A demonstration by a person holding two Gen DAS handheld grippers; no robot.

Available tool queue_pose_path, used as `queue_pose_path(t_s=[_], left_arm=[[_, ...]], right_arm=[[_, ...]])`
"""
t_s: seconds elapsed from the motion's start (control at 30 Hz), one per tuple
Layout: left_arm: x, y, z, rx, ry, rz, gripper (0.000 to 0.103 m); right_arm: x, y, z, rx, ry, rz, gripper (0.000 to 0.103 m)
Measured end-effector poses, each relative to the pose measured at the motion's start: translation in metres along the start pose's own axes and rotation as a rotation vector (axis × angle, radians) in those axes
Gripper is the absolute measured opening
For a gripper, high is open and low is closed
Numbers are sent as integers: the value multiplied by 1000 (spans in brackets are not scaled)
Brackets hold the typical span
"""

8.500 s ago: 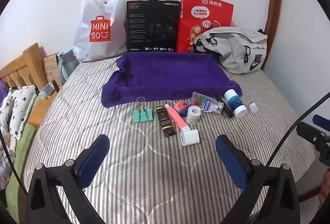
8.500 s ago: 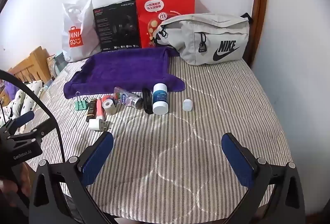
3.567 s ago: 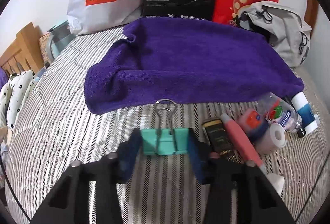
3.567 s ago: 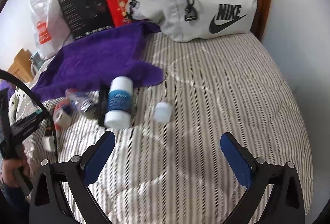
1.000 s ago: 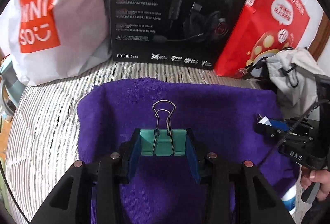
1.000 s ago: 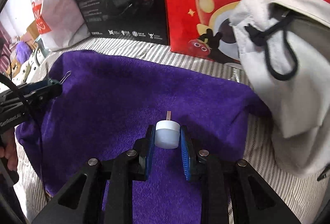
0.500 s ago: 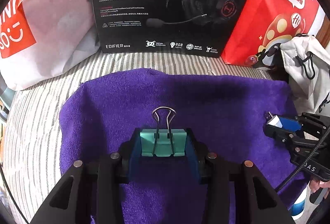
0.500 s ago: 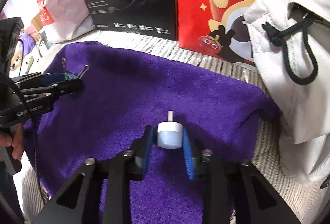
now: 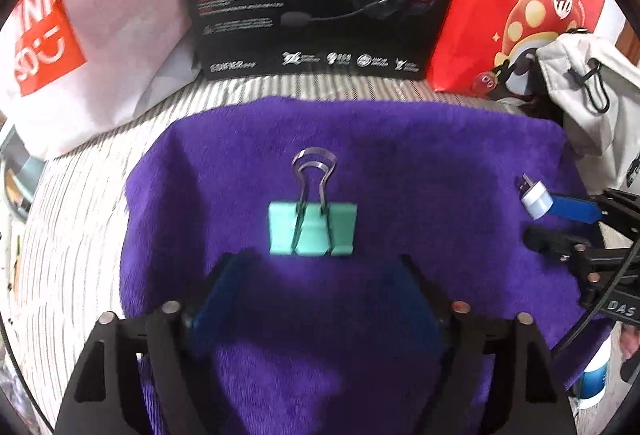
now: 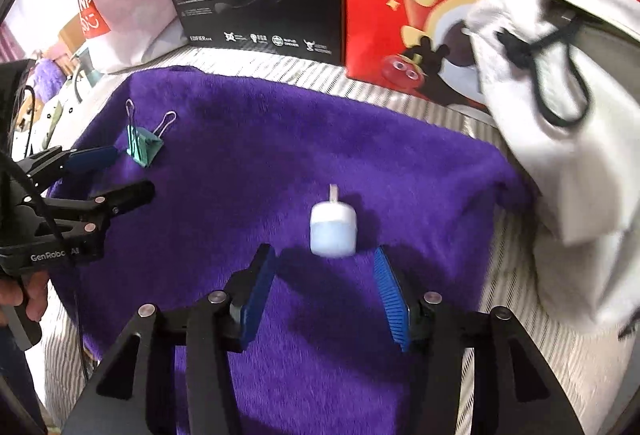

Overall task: Organize rigid objects
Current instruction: 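Open the left tool to release the clip while the right tool releases the cap on the towel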

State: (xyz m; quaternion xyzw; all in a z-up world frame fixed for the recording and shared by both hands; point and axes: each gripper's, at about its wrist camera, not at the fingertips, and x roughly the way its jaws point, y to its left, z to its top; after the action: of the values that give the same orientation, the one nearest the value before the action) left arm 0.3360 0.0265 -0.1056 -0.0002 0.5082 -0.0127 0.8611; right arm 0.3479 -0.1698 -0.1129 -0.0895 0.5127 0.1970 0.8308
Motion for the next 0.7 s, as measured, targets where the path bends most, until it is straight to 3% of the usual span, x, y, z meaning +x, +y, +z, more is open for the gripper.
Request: queue_pose_path(t_s=[0.2,0.47,0.7], left_arm=[[-18,7,-16,-56,-21,-12,78],[-74,17,-39,-66,-91,-16,78],[-110,20,-82,-62,-116,-28,78]], right_arm=[[-35,-2,-24,28,-41,-15,53],[-98,0,-52,100,-150,-16,57],[-151,8,-87,122,-244,-16,69]])
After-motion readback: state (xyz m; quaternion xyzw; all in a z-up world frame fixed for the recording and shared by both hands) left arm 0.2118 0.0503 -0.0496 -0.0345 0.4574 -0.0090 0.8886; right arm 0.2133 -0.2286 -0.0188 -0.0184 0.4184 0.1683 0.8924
